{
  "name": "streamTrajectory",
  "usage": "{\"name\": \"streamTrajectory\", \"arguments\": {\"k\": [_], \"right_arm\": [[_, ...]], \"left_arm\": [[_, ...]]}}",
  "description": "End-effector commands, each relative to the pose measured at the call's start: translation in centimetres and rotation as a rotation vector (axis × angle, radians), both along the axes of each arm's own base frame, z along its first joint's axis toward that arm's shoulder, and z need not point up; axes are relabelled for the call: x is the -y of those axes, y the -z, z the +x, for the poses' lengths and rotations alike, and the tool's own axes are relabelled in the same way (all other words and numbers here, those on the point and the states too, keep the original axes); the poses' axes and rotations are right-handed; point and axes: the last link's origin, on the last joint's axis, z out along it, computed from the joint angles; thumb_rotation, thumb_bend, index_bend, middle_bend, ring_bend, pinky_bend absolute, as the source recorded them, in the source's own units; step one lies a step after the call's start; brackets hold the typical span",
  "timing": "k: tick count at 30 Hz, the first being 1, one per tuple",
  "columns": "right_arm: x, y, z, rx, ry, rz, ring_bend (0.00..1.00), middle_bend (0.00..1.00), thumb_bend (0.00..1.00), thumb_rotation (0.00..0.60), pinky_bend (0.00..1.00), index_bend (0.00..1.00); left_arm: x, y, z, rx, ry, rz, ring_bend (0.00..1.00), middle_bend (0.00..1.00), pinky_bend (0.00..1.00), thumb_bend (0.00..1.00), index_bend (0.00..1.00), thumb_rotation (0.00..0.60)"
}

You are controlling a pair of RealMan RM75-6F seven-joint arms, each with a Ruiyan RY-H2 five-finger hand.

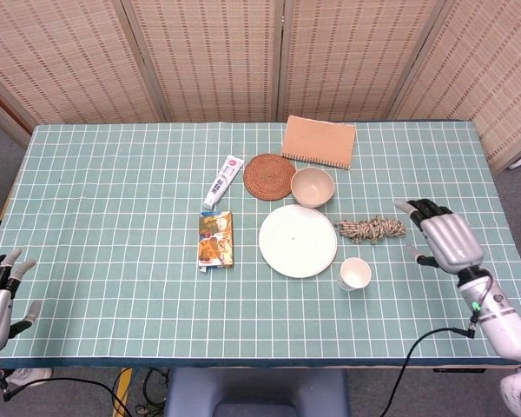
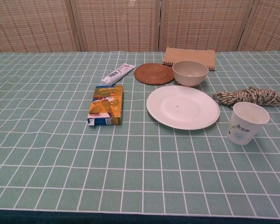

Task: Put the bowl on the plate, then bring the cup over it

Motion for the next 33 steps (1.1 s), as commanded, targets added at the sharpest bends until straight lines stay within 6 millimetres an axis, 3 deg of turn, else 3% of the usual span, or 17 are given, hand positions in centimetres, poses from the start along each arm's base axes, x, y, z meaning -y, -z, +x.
{"name": "streamTrajectory", "arguments": {"k": [1,12,33], "right_arm": [[3.8,1.4,1.4,0.005,0.001,0.031,0.15,0.20,0.31,0.600,0.30,0.15],[10.5,6.5,5.0,-0.075,-0.002,0.122,0.15,0.20,0.26,0.600,0.30,0.19],[15.2,13.8,8.1,-0.201,0.009,0.170,0.15,0.20,0.24,0.600,0.30,0.28]], "left_arm": [[0.1,-0.1,-0.1,-0.001,-0.004,0.002,0.09,0.01,0.00,0.33,0.19,0.600],[0.4,-0.5,-0.3,0.001,-0.009,0.019,0.09,0.01,0.00,0.33,0.19,0.600],[1.0,-1.1,-0.9,0.009,-0.025,0.036,0.09,0.01,0.00,0.33,0.19,0.600]]}}
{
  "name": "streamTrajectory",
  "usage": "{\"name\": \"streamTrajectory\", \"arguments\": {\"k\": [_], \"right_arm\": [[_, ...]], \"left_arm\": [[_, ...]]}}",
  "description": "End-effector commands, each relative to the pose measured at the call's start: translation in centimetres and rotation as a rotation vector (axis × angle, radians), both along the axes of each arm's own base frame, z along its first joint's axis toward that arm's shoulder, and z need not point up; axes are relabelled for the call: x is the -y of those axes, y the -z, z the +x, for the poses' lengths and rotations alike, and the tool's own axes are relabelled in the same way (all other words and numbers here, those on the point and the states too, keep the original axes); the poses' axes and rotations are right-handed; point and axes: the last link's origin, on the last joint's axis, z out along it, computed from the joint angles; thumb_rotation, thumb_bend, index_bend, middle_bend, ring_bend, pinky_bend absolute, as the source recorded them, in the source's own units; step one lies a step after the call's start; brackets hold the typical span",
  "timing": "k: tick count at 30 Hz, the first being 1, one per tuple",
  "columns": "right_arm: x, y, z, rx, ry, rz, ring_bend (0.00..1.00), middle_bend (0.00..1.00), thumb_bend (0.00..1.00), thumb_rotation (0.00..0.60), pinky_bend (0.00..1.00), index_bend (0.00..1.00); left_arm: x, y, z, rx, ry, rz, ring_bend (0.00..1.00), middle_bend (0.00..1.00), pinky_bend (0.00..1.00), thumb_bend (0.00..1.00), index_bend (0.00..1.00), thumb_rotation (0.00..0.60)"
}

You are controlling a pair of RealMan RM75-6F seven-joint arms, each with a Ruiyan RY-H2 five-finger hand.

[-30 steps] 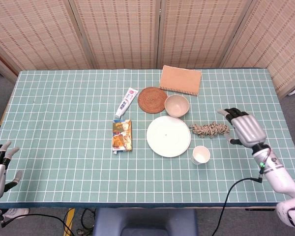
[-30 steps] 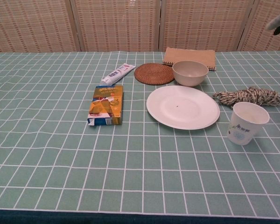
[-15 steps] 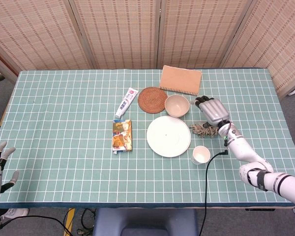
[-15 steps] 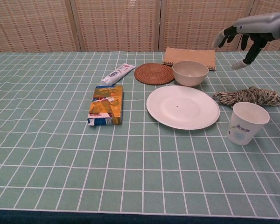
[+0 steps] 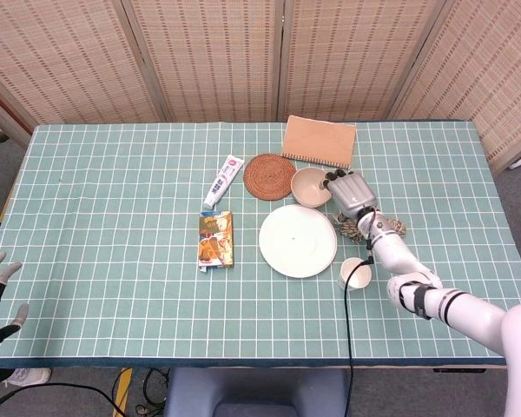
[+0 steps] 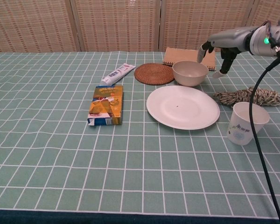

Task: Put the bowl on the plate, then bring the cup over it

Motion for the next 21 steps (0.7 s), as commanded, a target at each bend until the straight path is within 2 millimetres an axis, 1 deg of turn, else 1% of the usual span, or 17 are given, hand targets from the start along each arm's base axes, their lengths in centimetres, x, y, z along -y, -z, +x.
{"name": "streamTrajectory", "arguments": {"k": [1,10,21], "right_arm": [[0.9,1.4,0.5,-0.018,0.013,0.009,0.15,0.20,0.24,0.600,0.30,0.28],[2.2,3.5,1.0,-0.044,0.034,0.010,0.15,0.20,0.24,0.600,0.30,0.33],[3.1,4.6,1.3,-0.047,0.043,-0.008,0.15,0.26,0.26,0.600,0.30,0.45]], "left_arm": [[0.1,-0.1,-0.1,0.000,-0.005,0.003,0.09,0.01,0.00,0.33,0.19,0.600],[0.4,-0.3,-0.6,-0.002,-0.024,0.010,0.09,0.01,0.00,0.33,0.19,0.600],[0.7,-0.5,-1.1,-0.003,-0.040,0.014,0.09,0.01,0.00,0.33,0.20,0.600]]}}
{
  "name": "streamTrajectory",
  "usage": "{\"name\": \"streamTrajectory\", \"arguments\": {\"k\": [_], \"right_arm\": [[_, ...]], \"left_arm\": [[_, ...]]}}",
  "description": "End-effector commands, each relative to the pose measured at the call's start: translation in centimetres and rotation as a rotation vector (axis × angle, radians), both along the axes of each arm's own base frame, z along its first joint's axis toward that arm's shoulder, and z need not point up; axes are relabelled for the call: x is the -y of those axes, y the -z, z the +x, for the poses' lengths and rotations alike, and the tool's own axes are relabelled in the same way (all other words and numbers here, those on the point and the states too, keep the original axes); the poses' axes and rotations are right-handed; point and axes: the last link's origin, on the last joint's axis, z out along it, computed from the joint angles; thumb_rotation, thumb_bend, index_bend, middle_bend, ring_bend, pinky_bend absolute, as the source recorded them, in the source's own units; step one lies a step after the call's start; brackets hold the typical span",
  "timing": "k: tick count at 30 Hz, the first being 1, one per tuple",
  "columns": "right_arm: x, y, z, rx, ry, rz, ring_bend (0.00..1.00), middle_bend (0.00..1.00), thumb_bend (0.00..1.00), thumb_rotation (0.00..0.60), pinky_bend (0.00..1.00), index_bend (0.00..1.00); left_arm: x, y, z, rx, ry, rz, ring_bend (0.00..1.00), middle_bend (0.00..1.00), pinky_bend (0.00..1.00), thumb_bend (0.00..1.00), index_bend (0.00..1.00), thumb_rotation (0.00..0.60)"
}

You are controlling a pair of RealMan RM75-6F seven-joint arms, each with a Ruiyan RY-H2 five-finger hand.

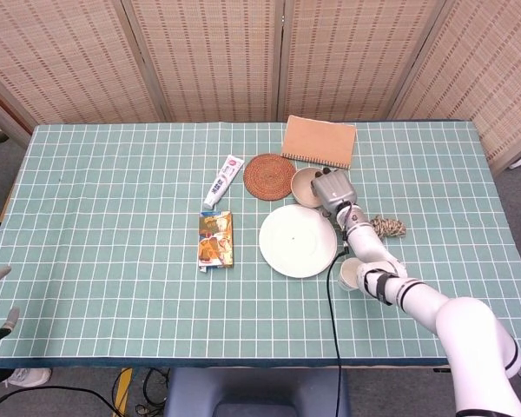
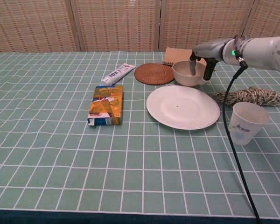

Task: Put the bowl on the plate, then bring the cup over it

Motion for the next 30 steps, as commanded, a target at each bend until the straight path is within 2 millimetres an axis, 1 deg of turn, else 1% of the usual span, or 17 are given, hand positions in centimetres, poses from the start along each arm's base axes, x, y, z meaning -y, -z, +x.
{"name": "streamTrajectory", "arguments": {"k": [1,10,17,21,24,27,30], "right_arm": [[0.2,0.4,0.2,0.006,0.003,-0.002,0.15,0.27,0.27,0.600,0.30,0.46],[0.5,0.8,0.0,0.011,0.013,-0.007,0.15,0.31,0.34,0.600,0.30,0.54],[0.4,0.5,-0.3,0.012,0.008,-0.013,0.15,0.32,0.39,0.600,0.30,0.57],[0.2,-0.6,-0.2,0.038,-0.012,-0.029,0.15,0.33,0.39,0.600,0.30,0.58],[-0.2,-1.8,-0.3,0.038,-0.044,-0.037,0.15,0.33,0.39,0.600,0.30,0.58],[-0.9,-3.2,-0.2,0.035,-0.082,-0.039,0.15,0.33,0.39,0.600,0.30,0.58],[-2.2,-4.4,0.0,0.031,-0.133,-0.033,0.15,0.33,0.39,0.600,0.30,0.58]], "left_arm": [[0.1,0.0,-0.1,0.001,-0.003,0.000,0.09,0.01,0.00,0.33,0.20,0.600],[0.1,0.0,-0.3,0.000,-0.009,0.000,0.09,0.01,0.00,0.33,0.20,0.600],[0.1,0.0,-0.3,0.003,-0.008,0.001,0.09,0.01,0.00,0.33,0.20,0.600],[0.0,0.1,-0.3,0.002,-0.007,-0.001,0.09,0.01,0.00,0.33,0.20,0.600],[-0.1,0.1,-0.1,0.001,-0.001,-0.001,0.09,0.01,0.00,0.33,0.20,0.600],[-0.2,0.1,0.0,0.001,0.004,-0.001,0.09,0.01,0.00,0.33,0.20,0.600],[-0.3,0.2,0.2,0.000,0.008,-0.005,0.09,0.01,0.00,0.33,0.20,0.600]]}}
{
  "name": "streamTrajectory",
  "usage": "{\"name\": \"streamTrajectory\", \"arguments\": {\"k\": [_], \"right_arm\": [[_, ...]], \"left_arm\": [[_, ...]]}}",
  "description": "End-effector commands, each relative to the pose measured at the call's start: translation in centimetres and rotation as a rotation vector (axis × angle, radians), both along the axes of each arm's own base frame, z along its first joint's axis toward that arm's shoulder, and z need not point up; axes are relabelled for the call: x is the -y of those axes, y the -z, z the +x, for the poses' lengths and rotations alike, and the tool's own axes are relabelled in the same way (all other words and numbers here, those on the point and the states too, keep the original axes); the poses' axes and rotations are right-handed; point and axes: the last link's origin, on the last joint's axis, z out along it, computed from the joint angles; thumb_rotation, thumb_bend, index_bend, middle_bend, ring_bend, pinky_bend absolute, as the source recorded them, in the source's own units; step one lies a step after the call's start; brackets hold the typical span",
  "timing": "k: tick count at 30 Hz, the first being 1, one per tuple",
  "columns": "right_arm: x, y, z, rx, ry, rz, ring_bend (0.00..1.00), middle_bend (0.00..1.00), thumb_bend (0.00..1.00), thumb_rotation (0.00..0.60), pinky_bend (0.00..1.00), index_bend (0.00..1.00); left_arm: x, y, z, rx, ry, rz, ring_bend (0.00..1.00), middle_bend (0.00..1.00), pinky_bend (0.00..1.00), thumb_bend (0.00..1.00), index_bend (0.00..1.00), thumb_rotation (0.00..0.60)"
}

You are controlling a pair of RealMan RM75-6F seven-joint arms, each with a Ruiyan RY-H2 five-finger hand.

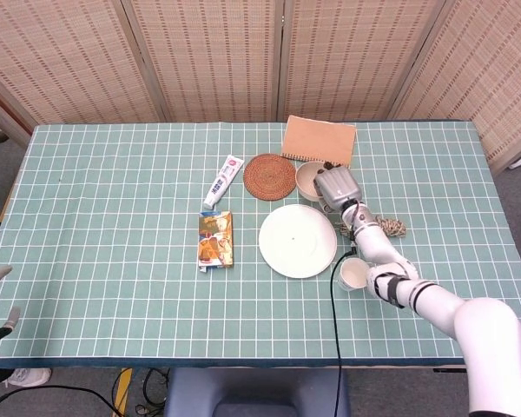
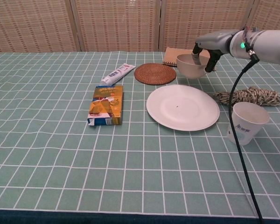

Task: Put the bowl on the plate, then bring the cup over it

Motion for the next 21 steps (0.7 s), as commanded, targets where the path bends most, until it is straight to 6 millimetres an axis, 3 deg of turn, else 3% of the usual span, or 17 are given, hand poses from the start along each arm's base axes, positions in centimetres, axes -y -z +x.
{"name": "streamTrajectory", "arguments": {"k": [1,7,13,21], "right_arm": [[-1.8,-2.3,-0.1,-0.015,-0.075,-0.005,0.15,0.33,0.39,0.600,0.30,0.58],[-4.8,-3.2,0.1,-0.042,-0.149,0.044,0.15,0.34,0.39,0.600,0.30,0.58],[-7.8,-2.1,-0.1,-0.062,-0.195,0.114,0.15,0.33,0.39,0.600,0.30,0.58],[-9.2,-0.7,-0.6,-0.075,-0.217,0.158,0.15,0.34,0.39,0.600,0.30,0.58]], "left_arm": [[-0.1,0.1,0.1,-0.001,0.003,-0.002,0.09,0.01,0.00,0.33,0.20,0.600],[-0.2,0.3,0.4,-0.001,0.010,-0.007,0.09,0.01,0.00,0.33,0.20,0.600],[-0.2,0.5,0.5,0.001,0.015,-0.012,0.09,0.01,0.00,0.33,0.20,0.600],[-0.2,0.5,0.6,0.002,0.017,-0.011,0.09,0.01,0.00,0.33,0.20,0.600]]}}
